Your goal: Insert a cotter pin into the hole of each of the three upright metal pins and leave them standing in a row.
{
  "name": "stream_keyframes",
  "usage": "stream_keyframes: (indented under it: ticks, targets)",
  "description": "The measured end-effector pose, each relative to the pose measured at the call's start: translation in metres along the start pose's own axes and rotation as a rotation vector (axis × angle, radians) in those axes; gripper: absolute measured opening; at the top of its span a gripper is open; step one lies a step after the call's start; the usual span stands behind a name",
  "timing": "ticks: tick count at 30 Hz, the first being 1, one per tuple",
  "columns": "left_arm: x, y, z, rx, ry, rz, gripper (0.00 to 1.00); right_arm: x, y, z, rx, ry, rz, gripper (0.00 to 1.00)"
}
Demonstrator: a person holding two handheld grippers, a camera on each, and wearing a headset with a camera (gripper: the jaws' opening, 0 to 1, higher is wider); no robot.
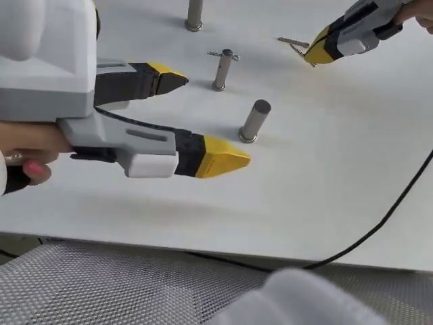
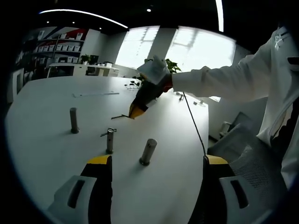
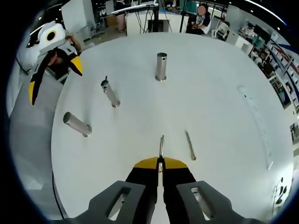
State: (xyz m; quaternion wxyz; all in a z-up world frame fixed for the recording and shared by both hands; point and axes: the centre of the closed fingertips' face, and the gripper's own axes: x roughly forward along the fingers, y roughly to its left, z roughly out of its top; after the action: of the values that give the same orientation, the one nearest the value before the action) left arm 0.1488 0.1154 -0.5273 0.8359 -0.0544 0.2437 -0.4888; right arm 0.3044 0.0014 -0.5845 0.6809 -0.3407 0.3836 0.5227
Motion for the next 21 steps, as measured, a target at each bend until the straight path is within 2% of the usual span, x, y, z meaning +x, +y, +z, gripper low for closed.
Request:
stream_keyframes:
  ticks: [3,7,12,15,17,19,21]
  targets:
    - [-0.001,-0.001,0.004,0.001,0.001,-0.001,0.77,-0.012,0.013,0.006,-0.049,-0.04,-0.013,0.0]
    - [-0.004,0.003,0.019,-0.066,-0.062,0.008,0.72,-0.029,0.039,0.012,-0.068,-0.098,-0.013,0.0]
    - [-0.002,0.008,0.03,-0.086,-0.083,0.017,0.69,-0.044,0.063,0.021,-0.126,-0.157,-0.054,0.0]
    - [0.003,0.002,0.034,-0.187,-0.08,-0.03,0.56,-0.052,0.072,0.027,-0.135,-0.189,-0.076,0.0]
    - [0.007,0.003,0.042,-0.219,-0.109,-0.036,0.5,-0.056,0.079,0.03,-0.154,-0.203,-0.092,0.0]
    - [0.01,-0.002,0.048,-0.259,-0.115,-0.066,0.47,-0.06,0.085,0.034,-0.163,-0.22,-0.108,0.0]
    - [0.013,-0.002,0.052,-0.268,-0.121,-0.079,0.41,-0.063,0.092,0.037,-0.182,-0.227,-0.119,0.0]
